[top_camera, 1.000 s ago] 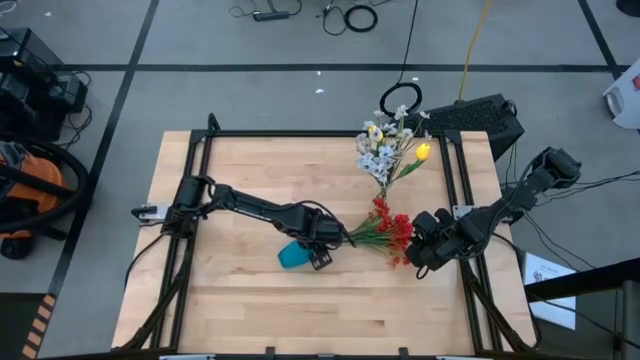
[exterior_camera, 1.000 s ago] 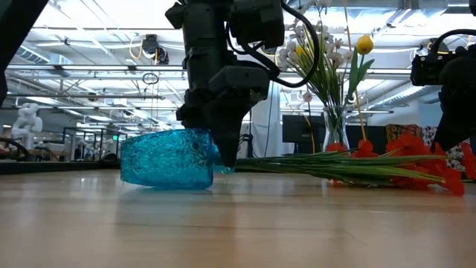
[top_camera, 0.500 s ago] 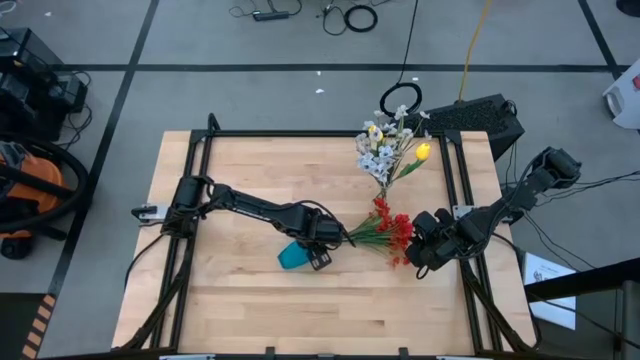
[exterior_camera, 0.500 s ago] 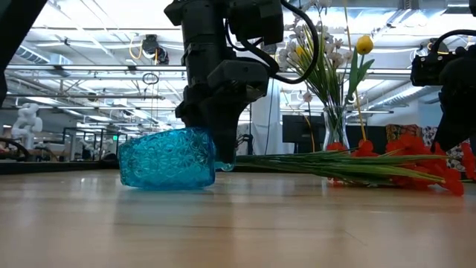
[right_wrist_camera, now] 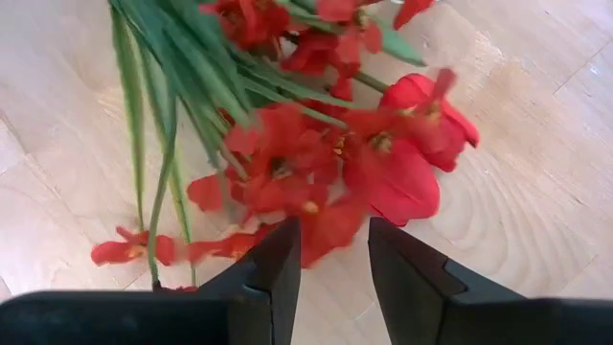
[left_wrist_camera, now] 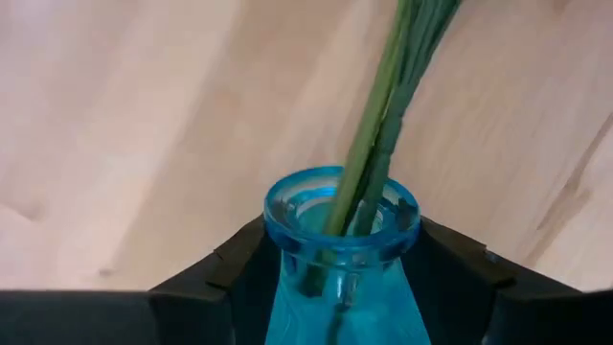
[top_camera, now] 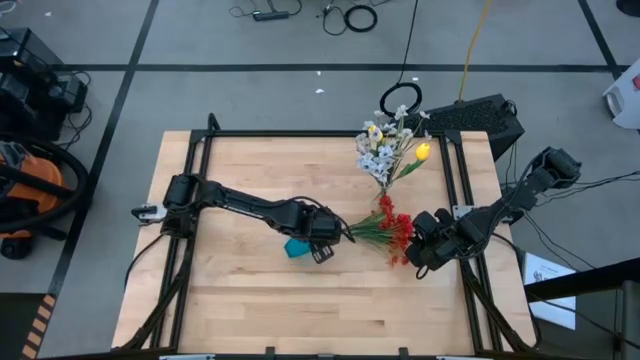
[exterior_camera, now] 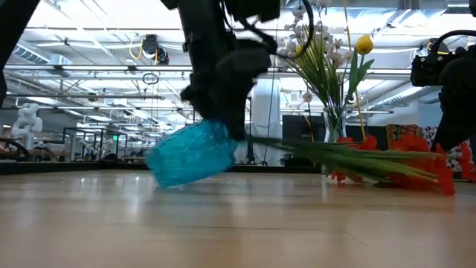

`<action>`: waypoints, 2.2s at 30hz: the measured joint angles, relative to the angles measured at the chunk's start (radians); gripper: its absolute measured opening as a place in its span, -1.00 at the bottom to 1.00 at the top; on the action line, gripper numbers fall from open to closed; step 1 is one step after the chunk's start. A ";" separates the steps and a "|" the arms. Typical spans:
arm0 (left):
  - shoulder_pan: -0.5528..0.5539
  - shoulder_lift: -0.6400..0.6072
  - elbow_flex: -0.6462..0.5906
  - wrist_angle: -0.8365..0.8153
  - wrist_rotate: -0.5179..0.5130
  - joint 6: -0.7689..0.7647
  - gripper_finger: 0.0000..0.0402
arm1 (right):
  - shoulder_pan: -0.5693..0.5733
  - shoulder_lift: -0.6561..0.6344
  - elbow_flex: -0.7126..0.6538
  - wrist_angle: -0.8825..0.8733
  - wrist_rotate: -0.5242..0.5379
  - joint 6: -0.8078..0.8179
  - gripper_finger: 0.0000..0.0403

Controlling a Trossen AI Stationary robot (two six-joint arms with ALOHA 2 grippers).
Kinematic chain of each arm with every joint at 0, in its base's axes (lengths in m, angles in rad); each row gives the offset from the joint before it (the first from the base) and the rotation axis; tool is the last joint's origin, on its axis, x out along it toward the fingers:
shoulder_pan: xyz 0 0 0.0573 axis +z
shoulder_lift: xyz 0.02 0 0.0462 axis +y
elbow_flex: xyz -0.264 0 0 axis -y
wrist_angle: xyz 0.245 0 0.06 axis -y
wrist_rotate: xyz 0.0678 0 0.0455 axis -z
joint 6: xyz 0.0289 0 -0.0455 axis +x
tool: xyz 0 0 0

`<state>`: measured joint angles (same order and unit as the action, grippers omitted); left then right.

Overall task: Sort flowers into vase by color
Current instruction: Adjust the blue vase on the table

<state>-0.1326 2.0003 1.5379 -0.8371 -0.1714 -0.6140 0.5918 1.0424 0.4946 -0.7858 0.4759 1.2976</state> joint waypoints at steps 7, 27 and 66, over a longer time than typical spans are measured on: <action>-0.027 -0.091 0.000 -0.006 -0.147 0.004 0.03 | 0.000 0.000 0.000 0.002 -0.001 0.000 -0.42; -0.143 -0.128 -0.008 -0.021 -0.384 -0.032 0.03 | 0.000 0.000 0.000 0.007 -0.005 0.026 -0.42; -0.103 -0.092 -0.008 0.130 -0.424 0.019 0.27 | 0.000 0.000 0.000 0.013 0.047 0.023 -0.42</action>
<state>-0.2358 1.9080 1.5295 -0.7076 -0.5953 -0.5954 0.5915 1.0424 0.4946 -0.7731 0.5231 1.3209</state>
